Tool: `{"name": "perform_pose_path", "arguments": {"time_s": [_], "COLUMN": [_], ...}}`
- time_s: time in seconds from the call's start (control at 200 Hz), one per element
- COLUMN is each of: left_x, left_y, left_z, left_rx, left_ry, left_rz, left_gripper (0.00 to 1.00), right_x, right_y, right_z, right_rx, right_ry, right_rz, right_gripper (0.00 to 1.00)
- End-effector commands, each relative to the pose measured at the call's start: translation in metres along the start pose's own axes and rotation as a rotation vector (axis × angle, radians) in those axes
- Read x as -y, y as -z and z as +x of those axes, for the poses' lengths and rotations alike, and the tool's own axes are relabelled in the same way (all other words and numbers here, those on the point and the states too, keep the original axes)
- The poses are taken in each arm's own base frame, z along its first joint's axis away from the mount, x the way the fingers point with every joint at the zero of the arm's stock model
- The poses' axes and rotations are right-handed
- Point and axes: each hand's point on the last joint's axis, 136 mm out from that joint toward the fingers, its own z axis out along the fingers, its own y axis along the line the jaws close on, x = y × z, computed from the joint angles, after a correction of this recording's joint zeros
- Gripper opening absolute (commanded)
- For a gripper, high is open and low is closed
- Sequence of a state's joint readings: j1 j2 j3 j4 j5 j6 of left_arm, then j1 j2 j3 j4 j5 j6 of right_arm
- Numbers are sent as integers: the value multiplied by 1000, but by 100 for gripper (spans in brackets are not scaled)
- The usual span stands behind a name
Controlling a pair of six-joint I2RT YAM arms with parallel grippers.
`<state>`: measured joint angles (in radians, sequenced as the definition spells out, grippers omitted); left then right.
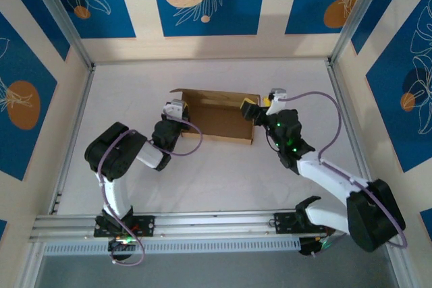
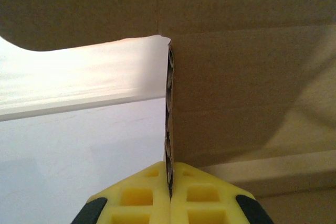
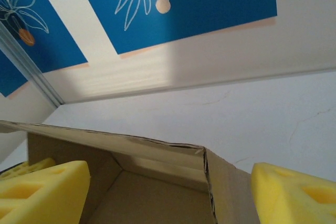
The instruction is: Fold the paper box
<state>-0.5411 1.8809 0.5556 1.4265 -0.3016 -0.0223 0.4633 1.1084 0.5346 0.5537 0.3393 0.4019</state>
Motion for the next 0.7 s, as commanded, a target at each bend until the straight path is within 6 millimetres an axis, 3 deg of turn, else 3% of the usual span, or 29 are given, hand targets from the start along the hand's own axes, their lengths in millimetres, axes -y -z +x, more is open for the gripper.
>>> {"name": "perform_pose_path", "arguments": {"time_s": [0.0, 0.115, 0.215, 0.385, 0.5, 0.6, 0.635, 0.695], "left_x": [11, 13, 13, 16, 17, 18, 19, 19], "left_y": [-2, -1, -1, 0, 0, 1, 0, 0], "left_z": [10, 10, 10, 11, 10, 10, 11, 11], "left_rx": [-27, -28, -28, -31, -30, -30, -30, -31], "left_ry": [-20, -19, -15, -15, -13, -7, -7, -6], "left_rz": [40, 53, 54, 69, 78, 83, 86, 89], "left_gripper": [0, 0, 0, 0, 0, 0, 0, 0], "right_x": [-9, -14, -2, -10, -25, -33, -32, -49], "right_y": [18, 35, 42, 22, 14, 14, 15, 14], "right_z": [-9, -29, -34, -37, -43, -44, -37, -27], "right_rx": [-18, -23, -202, -441, -616, -663, -699, -792], "right_ry": [-10, -50, -234, -324, -470, -652, -751, -895], "right_rz": [-40, -45, 30, 61, 91, 174, 241, 228], "right_gripper": [76, 66, 61, 49, 60, 69, 68, 65]}}
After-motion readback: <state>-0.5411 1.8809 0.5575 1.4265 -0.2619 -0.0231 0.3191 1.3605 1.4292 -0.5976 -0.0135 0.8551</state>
